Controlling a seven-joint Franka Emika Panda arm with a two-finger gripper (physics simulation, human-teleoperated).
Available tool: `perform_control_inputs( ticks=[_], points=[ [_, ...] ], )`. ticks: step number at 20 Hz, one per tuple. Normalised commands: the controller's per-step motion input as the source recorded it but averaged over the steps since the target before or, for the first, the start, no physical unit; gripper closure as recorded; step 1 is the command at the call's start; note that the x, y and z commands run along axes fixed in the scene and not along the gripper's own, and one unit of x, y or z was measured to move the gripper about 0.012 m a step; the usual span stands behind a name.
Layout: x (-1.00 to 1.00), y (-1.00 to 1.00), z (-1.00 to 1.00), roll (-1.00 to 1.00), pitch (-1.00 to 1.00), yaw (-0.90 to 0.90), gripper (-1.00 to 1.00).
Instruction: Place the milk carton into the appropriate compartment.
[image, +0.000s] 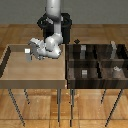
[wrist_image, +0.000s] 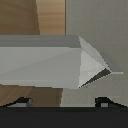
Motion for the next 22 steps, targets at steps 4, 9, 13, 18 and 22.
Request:
perform_control_inputs(
  ticks=[4,9,13,18,22],
  points=[
    [0.0,0.0,-0.25,0.0,0.0,0.0,-1.0],
    [-0.2,0.0,0.2,0.0,0.0,0.0,-1.0],
    [0.0,0.0,0.75,0.0,0.0,0.0,-1.0],
    [0.0,0.0,0.0,0.0,0.0,0.03,-1.0],
    [0.0,0.0,0.0,0.0,0.0,0.7,-1.0]
  ],
)
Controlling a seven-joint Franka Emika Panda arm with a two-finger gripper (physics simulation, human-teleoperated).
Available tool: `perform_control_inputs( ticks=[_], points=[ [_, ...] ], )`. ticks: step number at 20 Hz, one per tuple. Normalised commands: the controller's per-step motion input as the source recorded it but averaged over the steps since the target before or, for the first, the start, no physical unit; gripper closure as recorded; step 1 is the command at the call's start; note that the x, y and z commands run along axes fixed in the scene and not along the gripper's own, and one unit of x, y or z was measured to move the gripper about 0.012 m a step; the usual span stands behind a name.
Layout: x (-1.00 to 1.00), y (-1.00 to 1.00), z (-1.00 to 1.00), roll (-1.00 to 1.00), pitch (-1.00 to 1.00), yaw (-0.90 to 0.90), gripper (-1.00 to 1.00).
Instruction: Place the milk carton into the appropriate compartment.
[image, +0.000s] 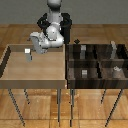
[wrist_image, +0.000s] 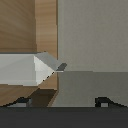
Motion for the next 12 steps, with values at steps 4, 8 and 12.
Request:
perform_control_inputs(
  ticks=[4,8,12],
  points=[
    [0.0,0.0,0.0,0.0,0.0,0.7,-1.0],
    [0.0,0.0,0.0,0.0,0.0,0.0,-1.0],
    [0.0,0.0,0.0,0.0,0.0,0.0,-1.0]
  ],
)
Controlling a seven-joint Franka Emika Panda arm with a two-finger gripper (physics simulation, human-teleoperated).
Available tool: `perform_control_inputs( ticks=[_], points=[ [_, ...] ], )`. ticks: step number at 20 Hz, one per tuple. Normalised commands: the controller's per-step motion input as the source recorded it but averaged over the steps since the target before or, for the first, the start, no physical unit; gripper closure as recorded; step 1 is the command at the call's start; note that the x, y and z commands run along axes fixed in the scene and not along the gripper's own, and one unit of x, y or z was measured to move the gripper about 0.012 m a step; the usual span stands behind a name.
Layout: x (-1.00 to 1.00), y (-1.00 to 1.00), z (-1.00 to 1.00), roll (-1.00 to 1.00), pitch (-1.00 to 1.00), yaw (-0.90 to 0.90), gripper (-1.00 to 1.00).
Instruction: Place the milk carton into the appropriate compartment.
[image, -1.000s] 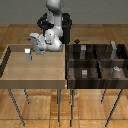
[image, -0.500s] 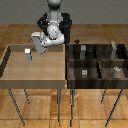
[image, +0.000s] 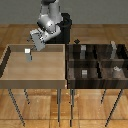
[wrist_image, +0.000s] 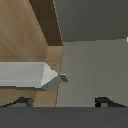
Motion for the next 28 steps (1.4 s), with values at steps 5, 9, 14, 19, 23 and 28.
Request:
perform_control_inputs(
  ticks=[5,9,14,19,23,28],
  points=[
    [0.0,0.0,0.0,0.0,0.0,-0.35,-1.0],
    [0.0,0.0,0.0,-0.04,0.0,-0.23,-1.0],
    [0.0,0.0,0.0,-0.79,0.0,0.0,-1.0],
    [0.0,0.0,0.0,-0.94,0.0,0.0,-1.0],
    [0.0,0.0,0.0,-0.92,0.0,0.0,-1.0],
    [0.0,0.0,0.0,-0.94,0.0,0.0,-1.0]
  ],
)
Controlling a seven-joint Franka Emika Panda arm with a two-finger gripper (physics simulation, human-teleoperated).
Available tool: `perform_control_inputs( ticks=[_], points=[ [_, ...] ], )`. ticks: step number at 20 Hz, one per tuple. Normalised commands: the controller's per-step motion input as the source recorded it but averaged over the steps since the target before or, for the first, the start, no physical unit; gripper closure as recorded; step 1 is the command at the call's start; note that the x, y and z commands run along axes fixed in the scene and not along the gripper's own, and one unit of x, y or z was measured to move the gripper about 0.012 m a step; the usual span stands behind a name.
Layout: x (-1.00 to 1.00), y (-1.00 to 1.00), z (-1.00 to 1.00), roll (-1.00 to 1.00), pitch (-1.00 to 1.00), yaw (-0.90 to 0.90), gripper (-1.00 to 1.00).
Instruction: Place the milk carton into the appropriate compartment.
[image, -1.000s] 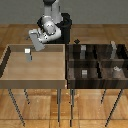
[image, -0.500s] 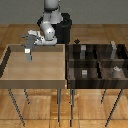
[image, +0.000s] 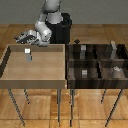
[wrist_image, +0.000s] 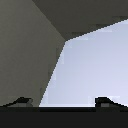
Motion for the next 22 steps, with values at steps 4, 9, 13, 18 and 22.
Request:
perform_control_inputs(
  ticks=[4,9,13,18,22],
  points=[
    [0.0,0.0,0.0,-0.92,0.0,0.0,-1.0],
    [0.0,0.0,0.0,-0.91,0.0,0.0,-1.0],
    [0.0,0.0,0.0,-0.56,0.0,0.0,-1.0],
    [0.0,0.0,0.0,0.0,0.0,0.0,-1.0],
    [0.0,0.0,0.0,0.0,0.0,-0.04,-1.0]
  ],
)
